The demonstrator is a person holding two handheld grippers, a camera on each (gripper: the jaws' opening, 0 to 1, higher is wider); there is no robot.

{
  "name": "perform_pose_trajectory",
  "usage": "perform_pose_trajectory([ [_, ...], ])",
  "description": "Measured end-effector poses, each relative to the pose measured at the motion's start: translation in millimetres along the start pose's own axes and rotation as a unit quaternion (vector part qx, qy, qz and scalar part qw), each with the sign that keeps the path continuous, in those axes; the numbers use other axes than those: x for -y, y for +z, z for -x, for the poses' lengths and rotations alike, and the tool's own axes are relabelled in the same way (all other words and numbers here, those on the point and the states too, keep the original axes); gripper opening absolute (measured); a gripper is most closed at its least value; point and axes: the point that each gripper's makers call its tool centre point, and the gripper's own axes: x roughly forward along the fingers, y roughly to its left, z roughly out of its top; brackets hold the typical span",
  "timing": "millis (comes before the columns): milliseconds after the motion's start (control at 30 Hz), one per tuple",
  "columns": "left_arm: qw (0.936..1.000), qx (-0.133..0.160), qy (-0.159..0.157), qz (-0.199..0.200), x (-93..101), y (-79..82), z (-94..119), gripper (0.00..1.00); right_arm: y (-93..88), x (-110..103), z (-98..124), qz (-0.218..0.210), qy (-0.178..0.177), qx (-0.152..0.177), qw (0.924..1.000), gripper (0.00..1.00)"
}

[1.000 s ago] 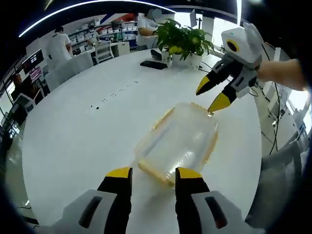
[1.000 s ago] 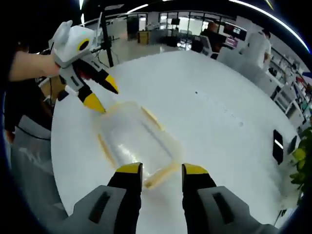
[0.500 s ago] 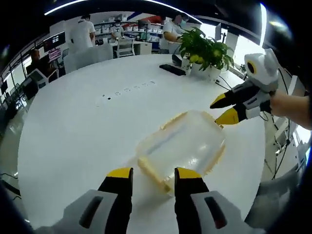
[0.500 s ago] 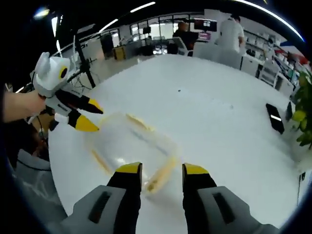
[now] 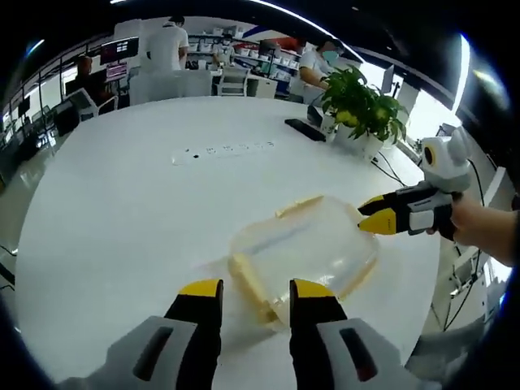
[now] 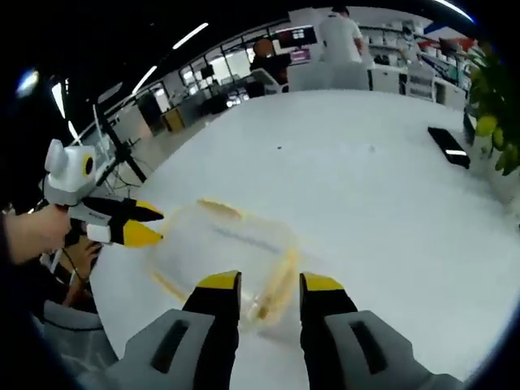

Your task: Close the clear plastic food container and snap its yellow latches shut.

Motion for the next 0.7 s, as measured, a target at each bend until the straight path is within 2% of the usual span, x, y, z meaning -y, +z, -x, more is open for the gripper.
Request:
perform_pose_trajectory([
  [333, 0.9991, 0.006, -0.016, 0.038, 3.7, -1.8, -2.4, 0.24, 0.7, -5.2, -3.2, -0.017, -0.004, 0.005, 0.9998, 0.25],
  [533, 0.9960, 0.013, -0.026, 0.085, 2.0, -4.2, -5.5, 0.24, 0.5, -6.0, -2.9, -0.026, -0.013, 0.010, 0.9995, 0.26],
  [700, 0.9946, 0.017, -0.028, 0.099, 2.6, -4.9, -5.6, 0.25, -0.2, -5.7, -2.8, -0.048, -0.021, 0.018, 0.9984, 0.25],
])
